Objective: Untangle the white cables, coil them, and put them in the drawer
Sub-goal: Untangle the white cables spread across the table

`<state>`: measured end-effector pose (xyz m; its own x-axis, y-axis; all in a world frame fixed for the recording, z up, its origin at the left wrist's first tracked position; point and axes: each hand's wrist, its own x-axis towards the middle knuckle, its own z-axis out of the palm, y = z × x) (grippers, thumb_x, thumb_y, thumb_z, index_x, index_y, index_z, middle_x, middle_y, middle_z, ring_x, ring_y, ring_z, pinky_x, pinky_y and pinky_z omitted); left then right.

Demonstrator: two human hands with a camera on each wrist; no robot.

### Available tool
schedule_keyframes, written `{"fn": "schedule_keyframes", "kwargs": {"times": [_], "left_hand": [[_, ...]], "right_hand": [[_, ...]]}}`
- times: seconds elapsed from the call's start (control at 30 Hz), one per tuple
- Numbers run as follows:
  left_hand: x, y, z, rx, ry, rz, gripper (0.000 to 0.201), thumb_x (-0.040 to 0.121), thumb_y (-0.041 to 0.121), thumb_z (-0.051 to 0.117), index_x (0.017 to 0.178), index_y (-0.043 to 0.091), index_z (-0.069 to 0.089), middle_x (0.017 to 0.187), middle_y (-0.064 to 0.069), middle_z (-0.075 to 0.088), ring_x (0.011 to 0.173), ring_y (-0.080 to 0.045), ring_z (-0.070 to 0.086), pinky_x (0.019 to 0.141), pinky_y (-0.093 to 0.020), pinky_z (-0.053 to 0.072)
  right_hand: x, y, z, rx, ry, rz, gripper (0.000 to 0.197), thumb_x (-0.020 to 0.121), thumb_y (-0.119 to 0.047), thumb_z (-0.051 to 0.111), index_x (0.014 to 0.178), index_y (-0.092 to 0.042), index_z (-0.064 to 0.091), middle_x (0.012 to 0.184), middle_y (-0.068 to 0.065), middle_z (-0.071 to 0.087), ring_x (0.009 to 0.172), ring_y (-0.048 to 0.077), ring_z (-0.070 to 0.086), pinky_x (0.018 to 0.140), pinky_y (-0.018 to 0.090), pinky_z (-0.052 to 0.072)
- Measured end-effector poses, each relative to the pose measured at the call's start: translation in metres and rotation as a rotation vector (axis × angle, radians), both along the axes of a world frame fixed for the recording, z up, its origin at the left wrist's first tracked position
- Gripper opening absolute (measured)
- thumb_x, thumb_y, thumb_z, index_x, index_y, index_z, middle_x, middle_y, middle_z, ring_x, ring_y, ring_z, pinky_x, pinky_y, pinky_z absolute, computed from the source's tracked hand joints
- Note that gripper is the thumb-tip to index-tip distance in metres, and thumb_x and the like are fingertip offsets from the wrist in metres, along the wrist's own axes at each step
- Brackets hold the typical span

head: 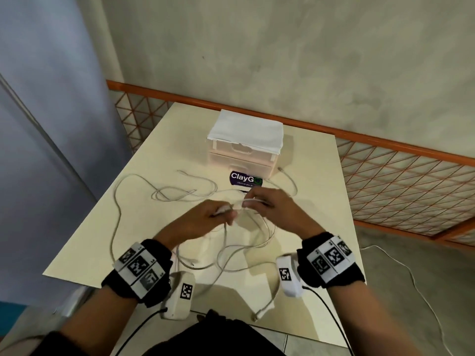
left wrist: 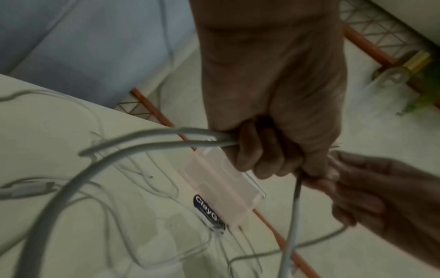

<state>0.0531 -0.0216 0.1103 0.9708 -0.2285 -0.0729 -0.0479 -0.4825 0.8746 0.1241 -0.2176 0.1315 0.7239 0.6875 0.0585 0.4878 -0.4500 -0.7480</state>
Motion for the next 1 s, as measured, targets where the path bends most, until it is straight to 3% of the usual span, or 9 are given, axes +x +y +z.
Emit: {"fn": "schedule_keyframes", "kwargs": {"times": [0.1, 0.17, 0.3, 0.47, 0.53, 0.63, 0.77, 0.9, 1.0], "left_hand": [[0.0, 0.017, 0.023, -0.095, -0.181, 0.157, 0.032, 0.098, 0.019, 0.046, 0.067, 0.018, 0.05, 0.056, 0.02, 0.052, 0.056, 0.005, 0.044, 0.058, -0.008, 0.031], [0.001, 0.026, 0.036, -0.18, -0.269, 0.275, 0.031, 0.097, 0.025, 0.046, 0.066, 0.017, 0.048, 0.057, 0.012, 0.046, 0.053, 0.0, 0.038, 0.056, -0.012, 0.03], [-0.003, 0.042, 0.048, -0.306, -0.385, 0.469, 0.032, 0.1, 0.017, 0.042, 0.068, 0.012, 0.044, 0.05, 0.015, 0.041, 0.046, 0.002, 0.034, 0.05, -0.009, 0.028], [-0.002, 0.057, 0.023, -0.117, -0.332, 0.58, 0.041, 0.094, 0.039, 0.05, 0.062, 0.014, 0.046, 0.053, 0.008, 0.04, 0.055, -0.005, 0.036, 0.058, -0.02, 0.031], [-0.002, 0.059, 0.012, 0.033, -0.266, 0.572, 0.042, 0.093, 0.039, 0.053, 0.058, 0.016, 0.047, 0.047, 0.006, 0.041, 0.048, -0.007, 0.035, 0.056, -0.023, 0.031], [-0.005, 0.06, 0.005, 0.207, -0.176, 0.503, 0.042, 0.09, 0.044, 0.053, 0.056, 0.02, 0.049, 0.045, 0.014, 0.05, 0.048, -0.011, 0.043, 0.056, -0.028, 0.036], [-0.008, 0.063, 0.003, 0.295, -0.097, 0.441, 0.034, 0.092, 0.039, 0.053, 0.062, 0.023, 0.058, 0.044, 0.018, 0.052, 0.045, -0.009, 0.046, 0.055, -0.027, 0.034], [-0.012, 0.068, 0.005, 0.377, -0.054, 0.463, 0.029, 0.089, 0.042, 0.057, 0.064, 0.03, 0.063, 0.045, 0.02, 0.055, 0.052, -0.012, 0.052, 0.054, -0.024, 0.036], [-0.013, 0.072, 0.005, 0.443, -0.03, 0.507, 0.028, 0.088, 0.042, 0.059, 0.061, 0.033, 0.061, 0.048, 0.007, 0.057, 0.062, -0.017, 0.056, 0.058, -0.027, 0.038]], "right_hand": [[0.017, -0.023, -0.012, 0.007, 0.123, -0.124, 0.015, 0.09, -0.025, 0.061, 0.084, -0.011, 0.06, 0.065, -0.006, 0.053, 0.058, 0.006, 0.047, 0.063, 0.02, 0.04], [0.026, -0.041, -0.031, -0.082, 0.122, -0.168, 0.016, 0.093, -0.024, 0.056, 0.084, -0.011, 0.059, 0.068, -0.005, 0.058, 0.062, 0.008, 0.053, 0.069, 0.027, 0.044], [0.039, -0.072, -0.071, -0.262, 0.118, -0.257, 0.016, 0.096, -0.021, 0.048, 0.087, -0.014, 0.059, 0.087, -0.009, 0.066, 0.084, 0.011, 0.06, 0.083, 0.031, 0.042], [0.047, -0.08, -0.064, -0.124, 0.03, -0.354, 0.022, 0.098, -0.015, 0.041, 0.081, -0.024, 0.052, 0.087, -0.001, 0.069, 0.091, 0.022, 0.067, 0.087, 0.035, 0.047], [0.051, -0.076, -0.043, 0.027, -0.025, -0.395, 0.02, 0.1, -0.019, 0.04, 0.083, -0.02, 0.051, 0.081, 0.004, 0.069, 0.083, 0.021, 0.07, 0.083, 0.034, 0.052], [0.056, -0.071, -0.003, 0.26, -0.087, -0.457, 0.023, 0.101, -0.021, 0.036, 0.083, -0.027, 0.051, 0.076, -0.004, 0.064, 0.067, 0.017, 0.068, 0.068, 0.03, 0.057], [0.051, -0.073, 0.033, 0.416, -0.152, -0.462, 0.026, 0.102, -0.022, 0.034, 0.085, -0.029, 0.053, 0.057, 0.002, 0.047, 0.047, 0.009, 0.043, 0.048, 0.017, 0.039], [0.038, -0.081, 0.036, 0.523, -0.079, -0.511, 0.027, 0.101, -0.022, 0.038, 0.092, -0.012, 0.061, 0.049, -0.013, 0.044, 0.047, 0.005, 0.032, 0.045, 0.015, 0.027], [0.03, -0.093, 0.034, 0.474, -0.122, -0.502, 0.023, 0.097, -0.019, 0.049, 0.092, -0.004, 0.067, 0.05, -0.014, 0.052, 0.046, 0.004, 0.034, 0.048, 0.013, 0.029]]}}
